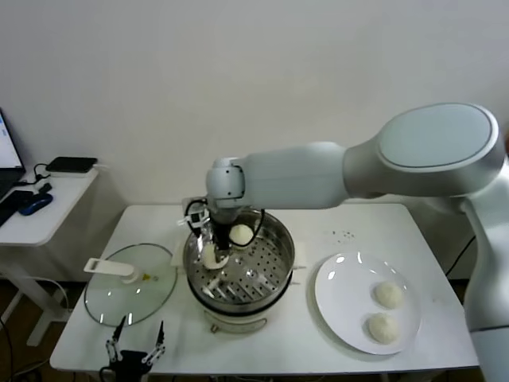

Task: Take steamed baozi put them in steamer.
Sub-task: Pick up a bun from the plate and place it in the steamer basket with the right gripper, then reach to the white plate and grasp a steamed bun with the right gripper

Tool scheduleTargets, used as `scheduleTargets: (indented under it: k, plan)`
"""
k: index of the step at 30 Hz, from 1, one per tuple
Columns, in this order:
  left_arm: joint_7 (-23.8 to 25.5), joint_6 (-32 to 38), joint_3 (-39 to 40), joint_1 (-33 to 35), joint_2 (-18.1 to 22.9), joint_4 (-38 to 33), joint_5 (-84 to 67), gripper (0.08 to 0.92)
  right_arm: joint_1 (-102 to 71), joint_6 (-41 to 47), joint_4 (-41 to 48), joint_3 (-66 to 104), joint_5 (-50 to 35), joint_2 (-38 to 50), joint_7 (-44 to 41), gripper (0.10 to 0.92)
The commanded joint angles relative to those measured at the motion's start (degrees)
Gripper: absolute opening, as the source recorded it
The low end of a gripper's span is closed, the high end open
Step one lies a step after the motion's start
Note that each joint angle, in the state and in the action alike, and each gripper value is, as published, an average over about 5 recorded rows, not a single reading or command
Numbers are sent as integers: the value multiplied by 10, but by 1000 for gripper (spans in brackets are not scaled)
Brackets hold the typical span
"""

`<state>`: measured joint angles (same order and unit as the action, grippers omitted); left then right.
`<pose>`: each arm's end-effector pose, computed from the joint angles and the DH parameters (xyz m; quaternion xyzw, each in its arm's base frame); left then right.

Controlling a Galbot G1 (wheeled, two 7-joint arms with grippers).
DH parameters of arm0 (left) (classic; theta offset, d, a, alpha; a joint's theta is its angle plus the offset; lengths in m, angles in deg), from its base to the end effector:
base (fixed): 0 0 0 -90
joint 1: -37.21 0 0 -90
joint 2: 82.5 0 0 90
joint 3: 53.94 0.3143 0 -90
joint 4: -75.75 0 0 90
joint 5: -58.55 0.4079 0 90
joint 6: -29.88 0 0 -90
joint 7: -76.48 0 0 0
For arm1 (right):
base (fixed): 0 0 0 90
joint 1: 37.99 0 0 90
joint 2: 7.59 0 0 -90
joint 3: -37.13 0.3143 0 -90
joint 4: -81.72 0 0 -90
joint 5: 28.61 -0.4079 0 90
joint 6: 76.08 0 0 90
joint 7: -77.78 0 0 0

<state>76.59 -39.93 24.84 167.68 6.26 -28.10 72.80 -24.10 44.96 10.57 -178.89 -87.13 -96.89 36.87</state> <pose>0.1560 0.0817 -0.4157 0.0209 -0.9812 -0.1805 0.0657 0.4912 0.3067 -0.1124 0.5716 -0.5002 0.5534 0.3418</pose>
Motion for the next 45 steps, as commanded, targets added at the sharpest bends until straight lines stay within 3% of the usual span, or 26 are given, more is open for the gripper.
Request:
scheduleTargets:
  k: [1,6,9,19,25,34,45]
  plan:
    - [0,-1,0,0,-2,-1,-1,823,-18,-3,17,13,6,-2,6,629]
    - [1,-2,-2,1,-4,-4,-1,823,18,-7,-21,12,-16,39,3,769]
    - [1,-3,-2,2,-5,-6,-1,823,67,-21,-70,-14,-28,82,-15,813]
    - [3,-3,3,4,-2,-8,3,823,240,-99,-254,-161,32,281,-98,823]
    - [3,-3,3,4,3,-7,5,823,253,-102,-331,-243,102,376,-92,823]
    - [0,0,2,7,9,-2,10,823,197,-85,-337,-284,222,472,-63,823]
    - [-1,0,-3,9,11,3,13,823,58,-73,-291,-228,287,543,-41,823]
